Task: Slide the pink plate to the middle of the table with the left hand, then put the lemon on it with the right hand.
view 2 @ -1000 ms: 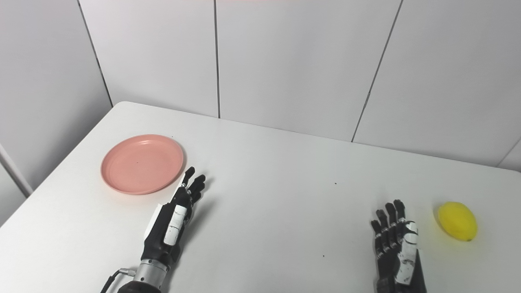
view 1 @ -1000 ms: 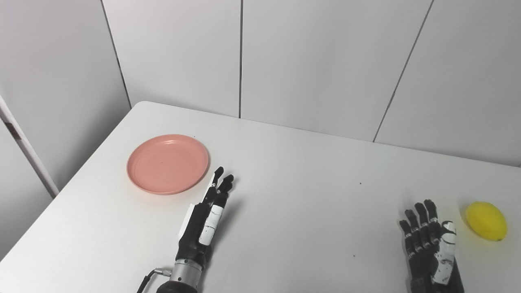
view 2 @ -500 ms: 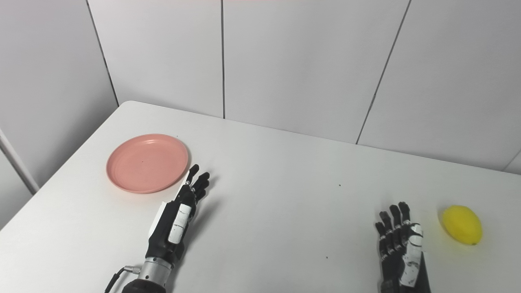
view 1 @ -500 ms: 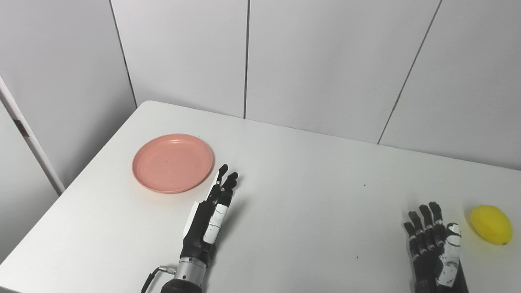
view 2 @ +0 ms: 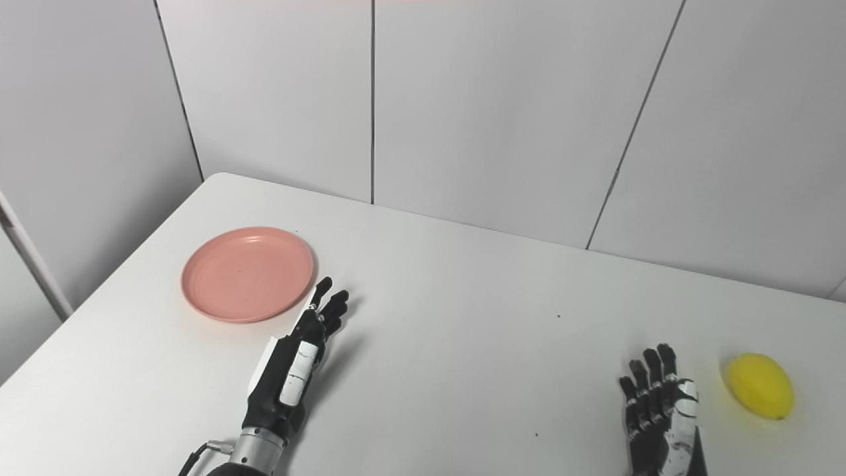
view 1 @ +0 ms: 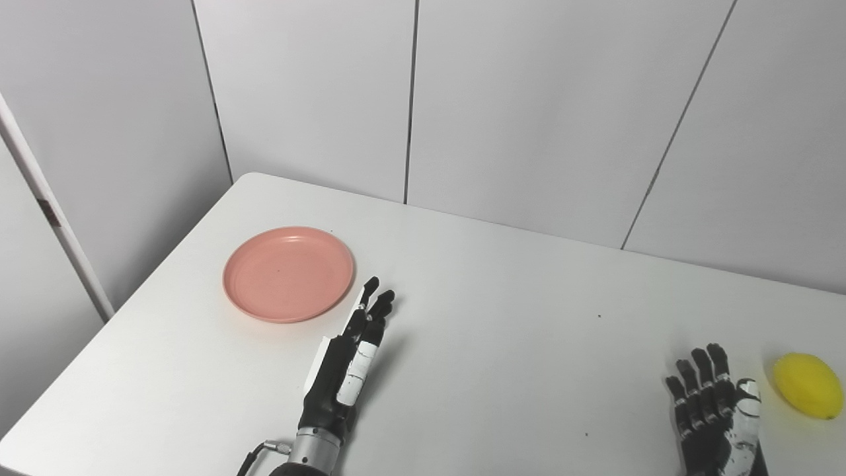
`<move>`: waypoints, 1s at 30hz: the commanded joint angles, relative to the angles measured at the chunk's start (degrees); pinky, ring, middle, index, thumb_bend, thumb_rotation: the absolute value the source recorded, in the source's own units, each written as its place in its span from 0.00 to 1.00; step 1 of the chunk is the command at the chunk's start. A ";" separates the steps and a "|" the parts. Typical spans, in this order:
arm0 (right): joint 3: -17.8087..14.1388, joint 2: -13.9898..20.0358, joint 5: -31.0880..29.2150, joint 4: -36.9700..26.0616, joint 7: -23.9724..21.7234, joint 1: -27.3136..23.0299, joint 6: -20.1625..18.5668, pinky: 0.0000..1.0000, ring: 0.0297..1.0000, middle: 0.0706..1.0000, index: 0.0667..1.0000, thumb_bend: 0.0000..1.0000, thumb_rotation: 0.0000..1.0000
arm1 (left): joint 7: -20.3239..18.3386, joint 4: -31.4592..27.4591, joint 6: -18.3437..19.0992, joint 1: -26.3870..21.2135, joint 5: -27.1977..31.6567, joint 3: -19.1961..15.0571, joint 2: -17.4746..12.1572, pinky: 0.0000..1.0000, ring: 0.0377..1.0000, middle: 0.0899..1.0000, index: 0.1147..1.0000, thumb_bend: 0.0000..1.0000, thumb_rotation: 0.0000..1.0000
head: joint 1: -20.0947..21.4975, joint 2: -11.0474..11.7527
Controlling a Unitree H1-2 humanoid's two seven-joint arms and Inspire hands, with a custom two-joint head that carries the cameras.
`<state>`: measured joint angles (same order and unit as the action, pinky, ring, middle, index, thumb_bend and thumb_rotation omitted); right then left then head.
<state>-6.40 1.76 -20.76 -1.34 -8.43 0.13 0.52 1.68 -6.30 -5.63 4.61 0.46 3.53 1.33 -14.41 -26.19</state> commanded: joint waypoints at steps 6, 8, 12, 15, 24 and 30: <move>-0.26 -0.37 0.29 4.17 -0.79 3.90 2.25 1.00 0.99 1.00 1.00 0.64 1.00 | -0.74 2.17 0.57 3.08 3.68 -0.83 1.34 0.98 0.95 0.94 0.95 0.87 0.91 | 0.37 -0.08; -0.31 -0.64 0.12 3.94 -0.55 3.84 1.87 1.00 0.99 1.00 1.00 0.64 1.00 | -1.29 -0.19 4.10 2.89 6.22 -1.34 1.32 0.99 0.96 0.94 0.94 0.88 0.91 | 0.26 0.02; -0.13 -0.75 0.21 3.91 -0.63 3.82 1.81 1.00 0.99 1.00 1.00 0.63 1.00 | -1.11 -3.18 7.46 1.65 7.34 -1.74 0.74 0.94 0.91 0.91 0.86 0.92 0.92 | 0.42 0.06; -0.16 -0.90 0.11 3.89 -0.56 3.83 1.78 1.00 0.99 1.00 1.00 0.64 1.00 | -0.92 -3.91 8.27 0.49 6.75 -1.99 0.25 0.93 0.90 0.88 0.84 0.94 0.92 | 0.52 -0.02; -0.09 -1.19 0.20 4.43 -0.68 3.51 2.30 1.00 0.99 1.00 1.00 0.64 1.00 | -1.36 -6.88 10.55 -2.45 6.25 -2.42 -0.74 0.92 0.89 0.88 0.84 0.97 0.93 | 0.62 0.25; -0.13 -1.64 0.20 4.43 -0.44 3.40 2.22 1.00 0.99 1.00 1.00 0.64 1.00 | -1.76 -9.03 11.99 -4.76 6.61 -3.05 -1.72 0.92 0.89 0.88 0.85 1.00 0.95 | 0.85 0.38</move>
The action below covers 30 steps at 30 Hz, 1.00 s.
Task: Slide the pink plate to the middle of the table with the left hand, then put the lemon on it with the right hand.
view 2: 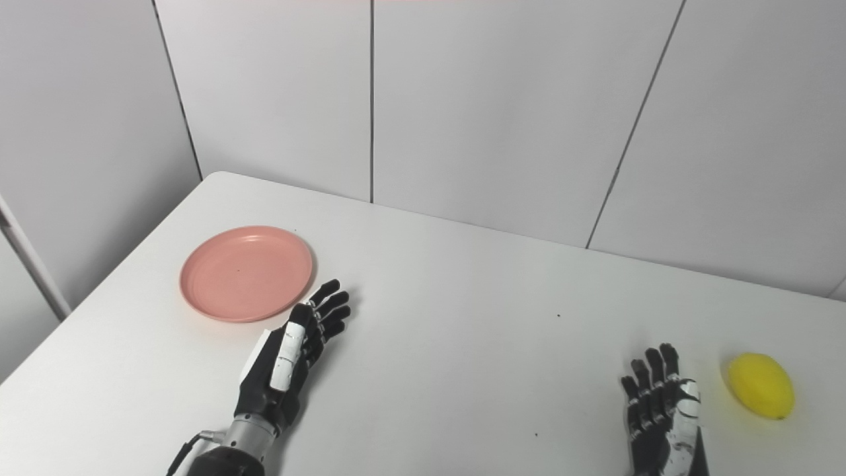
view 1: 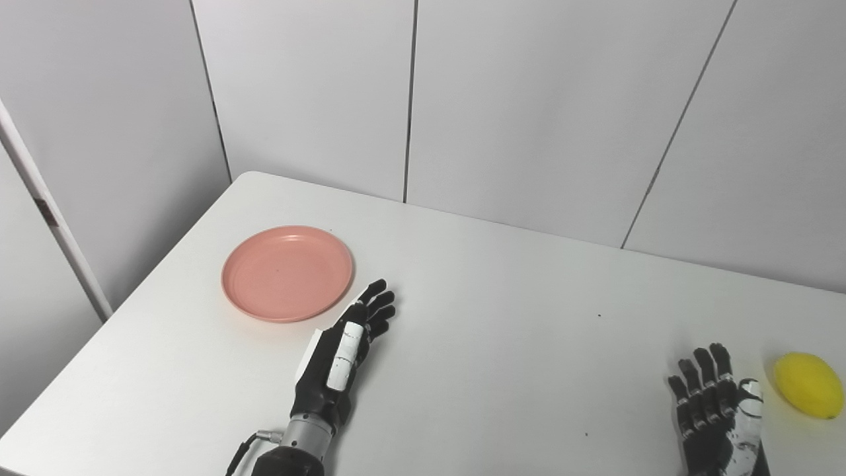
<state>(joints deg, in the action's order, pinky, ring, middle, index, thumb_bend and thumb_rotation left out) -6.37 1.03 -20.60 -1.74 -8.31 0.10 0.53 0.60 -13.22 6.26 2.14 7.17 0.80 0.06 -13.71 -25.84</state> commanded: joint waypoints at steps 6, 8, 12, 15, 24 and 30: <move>-0.20 -1.23 0.37 4.91 -0.16 3.36 2.10 1.00 0.98 1.00 1.00 0.63 1.00 | -1.41 -3.93 2.34 -5.89 1.61 -1.42 -1.79 0.92 0.90 0.87 0.84 0.99 0.95 | 0.34 0.25; -0.22 -1.44 0.69 4.74 0.26 3.38 1.95 1.00 0.98 0.99 1.00 0.64 1.00 | -1.32 -5.34 4.68 -7.95 2.16 -2.25 -2.35 0.93 0.91 0.88 0.83 0.99 0.94 | 0.35 0.33; -0.34 -1.52 0.68 5.03 -0.19 3.29 2.25 1.00 0.98 1.00 1.00 0.63 1.00 | -0.95 -7.63 8.27 -11.66 3.38 -4.08 -2.97 0.95 0.91 0.89 0.83 0.99 0.95 | 0.54 0.40; -0.50 -1.65 0.47 5.12 -0.35 3.24 2.30 1.00 0.98 1.00 1.00 0.63 1.00 | -0.26 -8.73 10.75 -13.49 4.06 -5.42 -2.91 0.97 0.91 0.89 0.83 1.00 0.95 | 0.54 0.41; -0.59 -1.71 0.65 4.71 -0.54 3.44 2.00 1.00 0.98 1.00 1.00 0.63 1.00 | -2.87 -4.86 11.39 -18.56 5.91 -9.58 -8.67 0.98 0.92 0.91 0.89 1.00 0.96 | 0.42 0.34; -0.71 -1.64 0.75 4.79 -0.56 3.52 2.21 1.00 0.97 1.00 1.00 0.64 1.00 | -3.76 -1.13 12.37 -21.79 7.44 -12.35 -13.55 0.95 0.91 0.90 0.91 1.00 0.96 | 0.27 0.23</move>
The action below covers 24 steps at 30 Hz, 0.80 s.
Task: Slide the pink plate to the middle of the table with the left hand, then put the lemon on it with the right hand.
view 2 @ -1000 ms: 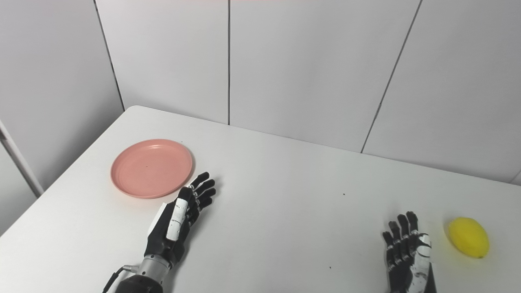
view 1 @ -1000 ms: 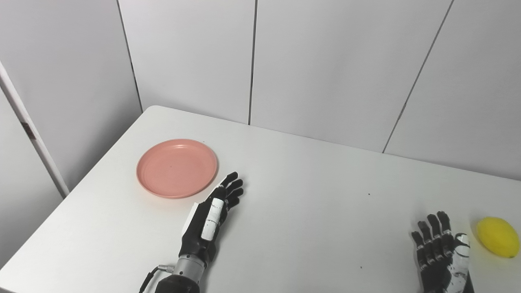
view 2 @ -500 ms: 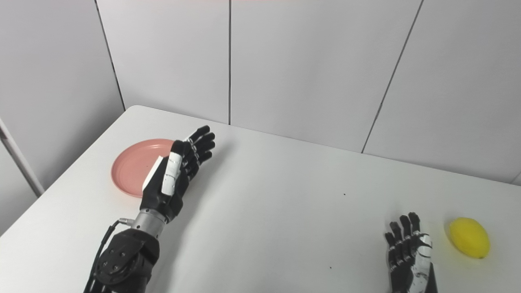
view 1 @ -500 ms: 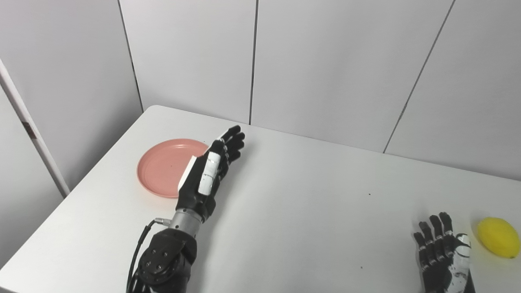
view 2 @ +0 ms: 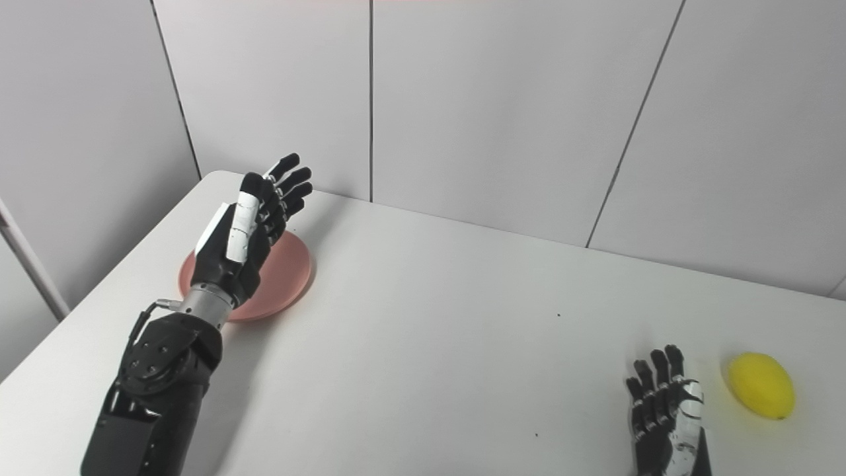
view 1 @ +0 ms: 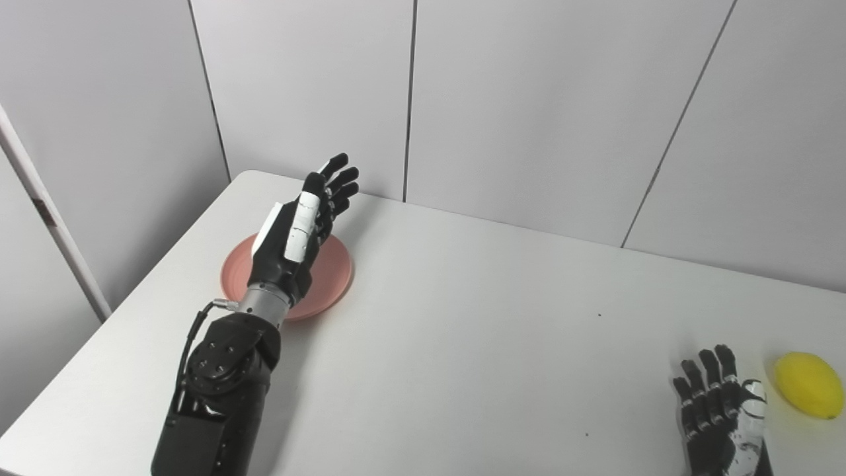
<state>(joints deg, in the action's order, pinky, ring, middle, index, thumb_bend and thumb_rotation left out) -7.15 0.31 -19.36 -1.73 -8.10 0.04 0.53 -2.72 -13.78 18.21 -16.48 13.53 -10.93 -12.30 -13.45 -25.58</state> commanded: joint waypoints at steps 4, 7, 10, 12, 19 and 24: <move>-0.04 -0.94 -0.41 4.59 -0.65 3.65 1.90 1.00 0.97 1.00 1.00 0.64 1.00 | -0.30 1.45 1.52 -5.03 1.71 -2.26 -3.60 0.93 0.93 0.91 0.91 1.00 0.97 | -0.05 0.00; -0.06 -0.88 -0.49 4.44 -0.62 3.64 1.52 1.00 0.97 0.99 1.00 0.64 1.00 | -0.81 3.19 1.98 -6.12 1.64 -2.86 -5.53 0.94 0.92 0.89 0.91 1.00 0.98 | -0.04 -0.03; -0.12 -0.82 -0.69 4.47 -0.77 3.61 1.54 1.00 0.97 0.99 1.00 0.64 1.00 | -2.76 6.49 1.22 -7.13 2.33 -3.43 -8.16 0.97 0.93 0.89 0.92 1.00 0.99 | -0.08 -0.06; -0.09 -0.80 -0.60 4.39 -0.69 3.61 1.46 1.00 0.96 0.99 1.00 0.64 1.00 | -3.70 8.54 0.60 -7.59 2.93 -3.89 -9.20 0.96 0.93 0.89 0.92 1.00 0.98 | -0.08 -0.06; 0.00 -0.94 -0.16 4.40 -0.44 3.60 1.64 1.00 0.96 0.99 1.00 0.64 1.00 | -8.51 15.51 0.50 -9.32 4.81 -4.67 -14.40 0.94 0.89 0.87 0.91 1.00 0.98 | -0.01 0.06; 0.07 -1.01 -0.19 4.35 -0.55 3.63 1.73 1.00 0.96 0.99 1.00 0.63 1.00 | -11.68 19.85 -0.11 -10.39 6.02 -5.16 -17.18 0.95 0.90 0.88 0.92 1.00 0.96 | 0.01 0.07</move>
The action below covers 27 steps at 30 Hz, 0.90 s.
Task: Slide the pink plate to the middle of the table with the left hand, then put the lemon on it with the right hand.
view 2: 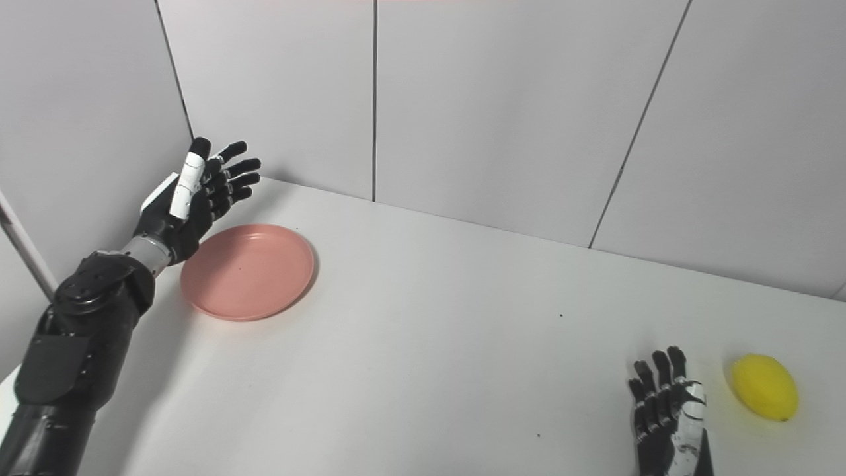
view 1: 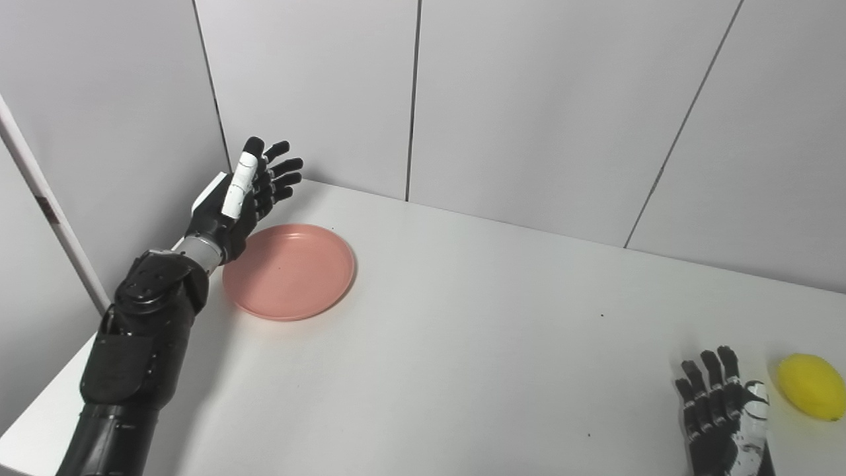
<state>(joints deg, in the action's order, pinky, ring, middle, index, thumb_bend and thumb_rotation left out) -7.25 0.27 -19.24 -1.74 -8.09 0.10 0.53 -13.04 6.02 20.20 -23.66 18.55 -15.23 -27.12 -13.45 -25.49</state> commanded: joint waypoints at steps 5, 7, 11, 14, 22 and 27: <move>0.22 -1.10 -0.28 4.06 -0.51 3.68 1.78 1.00 0.97 0.99 1.00 0.63 1.00 | -4.30 6.24 -5.65 -4.56 1.63 -1.69 -4.10 0.94 0.90 0.88 0.94 1.00 0.97 | 0.23 -0.05; 0.08 -1.19 -0.47 4.30 -0.52 3.55 1.97 1.00 0.96 0.99 1.00 0.63 1.00 | -4.44 8.54 -7.70 -5.03 1.30 -2.15 -4.21 0.93 0.89 0.88 0.93 1.00 0.96 | 0.31 -0.05; -0.08 -1.11 -0.48 4.41 -0.47 3.40 1.78 1.00 0.96 0.99 1.00 0.63 1.00 | -4.30 13.02 -11.14 -6.05 1.04 -2.82 -4.26 0.91 0.87 0.88 0.93 1.00 0.94 | 0.06 0.08; -0.03 -1.01 -0.29 4.42 -0.54 3.43 1.89 1.00 0.96 0.99 1.00 0.63 1.00 | -4.10 15.19 -12.62 -6.60 0.96 -3.07 -4.23 0.87 0.85 0.86 0.92 1.00 0.91 | 0.06 0.08; -0.03 -0.95 -0.43 4.22 -0.58 3.55 1.48 1.00 0.96 0.99 1.00 0.63 1.00 | -3.20 20.65 -15.53 -7.48 0.73 -4.01 -4.48 0.86 0.85 0.84 0.92 1.00 0.91 | 0.16 -0.09; -0.08 -1.02 -0.39 4.35 -0.57 3.59 1.81 1.00 0.95 0.98 1.00 0.63 1.00 | -2.98 25.18 -17.04 -7.88 1.10 -4.63 -4.25 0.86 0.87 0.87 0.95 0.97 0.91 | 0.17 -0.15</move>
<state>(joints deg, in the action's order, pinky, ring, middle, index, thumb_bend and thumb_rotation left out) -7.45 0.21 -19.27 -1.81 -8.11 0.16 0.53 -16.16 31.46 5.90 -28.25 19.45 -19.19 -29.46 -13.36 -25.58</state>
